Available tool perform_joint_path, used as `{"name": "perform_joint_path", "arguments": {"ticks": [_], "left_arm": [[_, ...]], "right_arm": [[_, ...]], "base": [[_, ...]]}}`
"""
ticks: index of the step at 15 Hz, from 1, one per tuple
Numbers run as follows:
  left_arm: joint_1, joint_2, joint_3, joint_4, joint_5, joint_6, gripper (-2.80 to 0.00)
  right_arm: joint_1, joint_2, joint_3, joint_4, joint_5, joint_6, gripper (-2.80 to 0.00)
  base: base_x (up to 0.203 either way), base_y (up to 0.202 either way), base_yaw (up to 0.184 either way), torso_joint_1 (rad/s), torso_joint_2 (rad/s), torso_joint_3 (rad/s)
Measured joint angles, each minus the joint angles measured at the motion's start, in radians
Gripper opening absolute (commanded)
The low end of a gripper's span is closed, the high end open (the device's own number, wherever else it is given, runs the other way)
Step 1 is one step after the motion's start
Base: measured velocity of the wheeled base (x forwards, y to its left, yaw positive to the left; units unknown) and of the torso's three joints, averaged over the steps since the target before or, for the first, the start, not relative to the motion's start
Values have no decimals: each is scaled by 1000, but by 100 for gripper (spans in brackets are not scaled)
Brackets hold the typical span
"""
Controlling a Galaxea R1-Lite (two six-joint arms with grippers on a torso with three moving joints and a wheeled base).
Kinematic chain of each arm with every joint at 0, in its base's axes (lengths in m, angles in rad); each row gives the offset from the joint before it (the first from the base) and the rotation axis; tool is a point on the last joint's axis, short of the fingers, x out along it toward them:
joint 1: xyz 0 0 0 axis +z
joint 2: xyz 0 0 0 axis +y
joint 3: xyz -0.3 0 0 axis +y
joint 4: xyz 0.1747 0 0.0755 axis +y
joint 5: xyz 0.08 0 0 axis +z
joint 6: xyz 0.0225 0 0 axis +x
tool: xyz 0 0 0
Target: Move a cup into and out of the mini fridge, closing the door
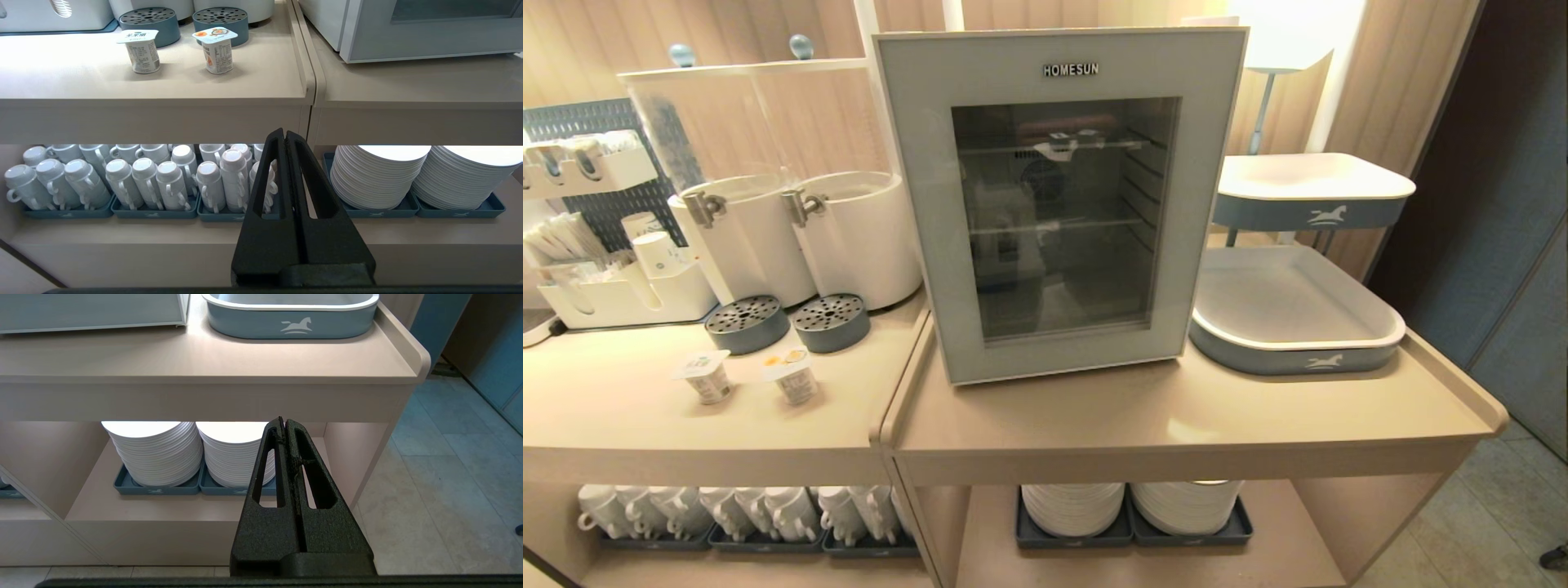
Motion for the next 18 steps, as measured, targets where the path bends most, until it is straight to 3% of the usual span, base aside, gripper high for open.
{"name": "perform_joint_path", "arguments": {"ticks": [4,8,18], "left_arm": [[2,0,0,-1,0,0,-280],[0,0,0,0,0,0,-280],[0,0,0,0,0,0,-280]], "right_arm": [[2,0,0,0,0,0,-280],[0,0,0,0,0,1,-280],[0,0,1,0,-1,2,-280]], "base": [[3,32,-7,2,1,3],[-118,184,-4,6,2,3],[-4,163,1,4,1,3]]}}
